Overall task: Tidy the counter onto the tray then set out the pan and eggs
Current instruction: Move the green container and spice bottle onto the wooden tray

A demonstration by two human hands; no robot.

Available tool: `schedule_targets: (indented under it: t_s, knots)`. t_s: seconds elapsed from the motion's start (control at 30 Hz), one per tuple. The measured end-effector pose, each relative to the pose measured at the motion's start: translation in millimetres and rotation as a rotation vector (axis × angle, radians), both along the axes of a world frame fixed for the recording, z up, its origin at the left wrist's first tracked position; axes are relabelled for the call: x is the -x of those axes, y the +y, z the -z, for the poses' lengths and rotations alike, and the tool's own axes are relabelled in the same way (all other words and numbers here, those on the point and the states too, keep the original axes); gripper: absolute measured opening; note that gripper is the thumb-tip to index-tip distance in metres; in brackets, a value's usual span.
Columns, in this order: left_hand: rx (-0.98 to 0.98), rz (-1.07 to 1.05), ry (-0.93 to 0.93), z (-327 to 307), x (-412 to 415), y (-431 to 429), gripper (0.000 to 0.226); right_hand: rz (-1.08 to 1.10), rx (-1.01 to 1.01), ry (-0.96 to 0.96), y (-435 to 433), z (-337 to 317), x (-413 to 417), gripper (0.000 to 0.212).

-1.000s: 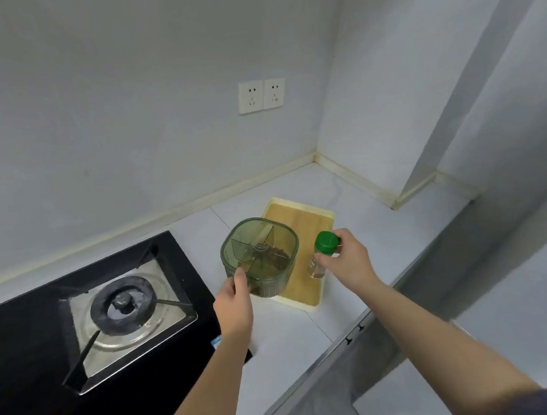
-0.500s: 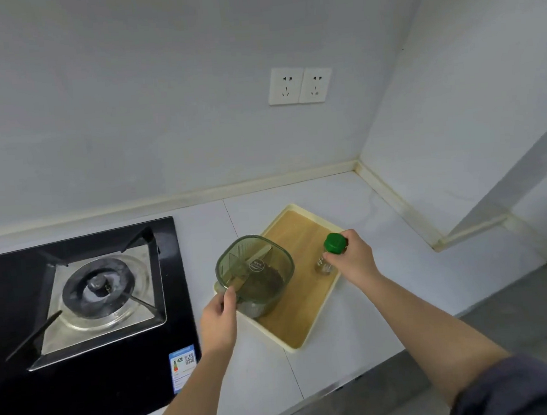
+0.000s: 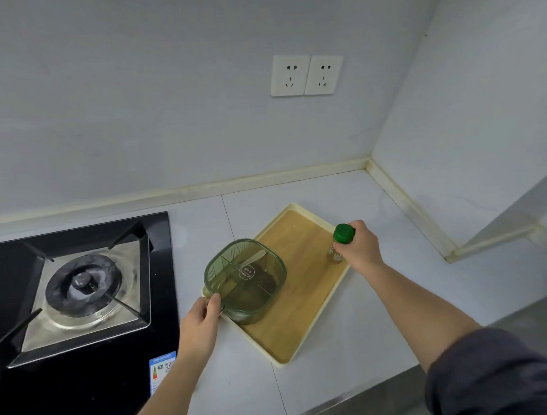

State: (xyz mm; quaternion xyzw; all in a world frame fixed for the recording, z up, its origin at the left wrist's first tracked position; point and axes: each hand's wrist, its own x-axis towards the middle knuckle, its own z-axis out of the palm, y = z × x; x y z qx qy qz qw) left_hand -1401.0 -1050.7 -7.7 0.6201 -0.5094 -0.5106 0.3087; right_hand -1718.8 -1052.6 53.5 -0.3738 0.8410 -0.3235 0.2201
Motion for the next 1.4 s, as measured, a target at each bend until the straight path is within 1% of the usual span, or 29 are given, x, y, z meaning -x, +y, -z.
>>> schedule_targets:
  t_s: [0.17,0.3,0.47,0.57,0.67,0.7,0.8,0.83,0.9,1.07,1.13,1.2,1.27,1.3,1.4]
  knots:
    - [-0.028,-0.010,-0.032,1.4,-4.0,5.4,0.035,0.027,-0.009,-0.009,-5.9,4.9,13.9,0.032]
    - [-0.026,0.017,-0.057,0.3,-3.1,14.7,0.029,0.053,-0.010,-0.017,-6.9,14.3,20.7,0.036]
    - [-0.041,0.065,-0.128,-0.3,-6.1,19.2,0.042,0.131,-0.045,-0.096,-3.6,28.9,23.4,0.042]
    - [-0.051,0.114,-0.193,1.8,-6.9,20.4,0.046,0.210,-0.062,-0.145,-1.9,40.9,18.5,0.040]
    - [-0.039,0.114,-0.253,3.0,-4.3,17.1,0.043,0.294,-0.040,-0.136,-2.2,46.6,11.2,0.029]
    - [-0.038,0.109,-0.256,2.5,-2.2,15.5,0.041,0.326,-0.047,-0.159,-1.5,47.9,9.0,0.028]
    - [-0.037,0.057,-0.247,5.0,4.2,12.3,0.045,0.364,-0.174,-0.340,9.1,58.2,2.6,0.038]
    - [-0.031,0.035,-0.247,7.0,5.6,12.2,0.048,0.346,-0.233,-0.382,13.2,62.1,-0.1,0.037]
    - [-0.008,0.003,-0.255,10.5,7.5,12.7,0.050,0.308,-0.291,-0.391,17.9,71.2,-4.9,0.031]
    - [-0.016,-0.011,-0.246,14.1,7.1,1.5,0.053,0.338,-0.264,-0.376,14.8,77.9,-13.7,0.032]
    - [-0.028,-0.015,-0.202,15.0,6.4,-11.0,0.059,0.355,-0.238,-0.417,14.0,75.8,-21.0,0.033]
    - [-0.033,-0.044,-0.166,14.8,4.4,-24.2,0.071,0.365,-0.181,-0.459,13.9,72.4,-31.4,0.037]
    - [-0.027,-0.106,-0.186,14.4,1.7,-34.0,0.084,0.373,-0.134,-0.487,12.3,71.5,-41.3,0.043]
    - [-0.019,-0.135,-0.200,14.7,1.2,-35.1,0.088,0.376,-0.118,-0.493,11.6,71.5,-45.7,0.046]
    - [-0.021,-0.192,-0.264,12.8,7.8,-22.1,0.089,0.394,-0.101,-0.507,8.3,74.7,-54.7,0.051]
